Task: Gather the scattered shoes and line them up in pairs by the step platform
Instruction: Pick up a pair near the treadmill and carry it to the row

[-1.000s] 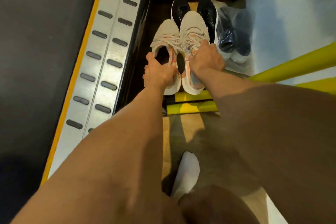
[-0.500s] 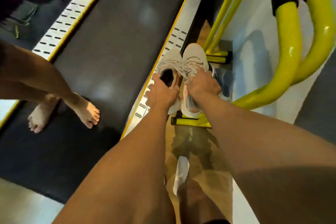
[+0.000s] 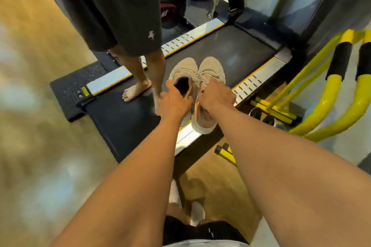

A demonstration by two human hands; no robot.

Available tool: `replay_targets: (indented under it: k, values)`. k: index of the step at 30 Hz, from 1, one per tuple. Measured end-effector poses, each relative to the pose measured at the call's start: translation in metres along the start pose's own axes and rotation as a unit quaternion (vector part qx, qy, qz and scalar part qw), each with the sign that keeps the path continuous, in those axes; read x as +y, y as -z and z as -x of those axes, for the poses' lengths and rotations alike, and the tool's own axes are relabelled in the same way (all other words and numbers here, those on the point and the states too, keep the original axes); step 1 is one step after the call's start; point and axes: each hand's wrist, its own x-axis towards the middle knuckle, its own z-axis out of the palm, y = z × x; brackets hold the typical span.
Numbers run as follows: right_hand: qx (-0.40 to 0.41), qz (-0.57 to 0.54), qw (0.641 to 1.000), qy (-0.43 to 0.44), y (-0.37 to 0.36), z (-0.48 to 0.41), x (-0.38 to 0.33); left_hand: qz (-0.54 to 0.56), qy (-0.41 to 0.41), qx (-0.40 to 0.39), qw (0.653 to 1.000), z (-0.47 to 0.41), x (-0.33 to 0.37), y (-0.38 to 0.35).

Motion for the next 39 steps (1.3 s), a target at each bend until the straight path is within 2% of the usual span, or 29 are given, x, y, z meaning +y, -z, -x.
replay_targets:
  k: [8,17,27,39]
  values:
    - [-0.054,0.006,0.984,0.172,-0.029,0.111,-0.171,0.065,0.139,0.109,0.982,0.043,-0.155,0.138]
    - [-0.097,0.034,0.936,0.336,-0.108,0.268,-0.400,0.115,0.263,0.228,0.930,0.090,-0.376,0.306]
    - [-0.097,0.068,0.876,0.468,-0.187,0.393,-0.623,0.177,0.374,0.327,0.850,0.104,-0.561,0.445]
    - [-0.181,0.046,0.795,0.576,-0.280,0.490,-0.912,0.215,0.466,0.414,0.752,0.051,-0.767,0.631]
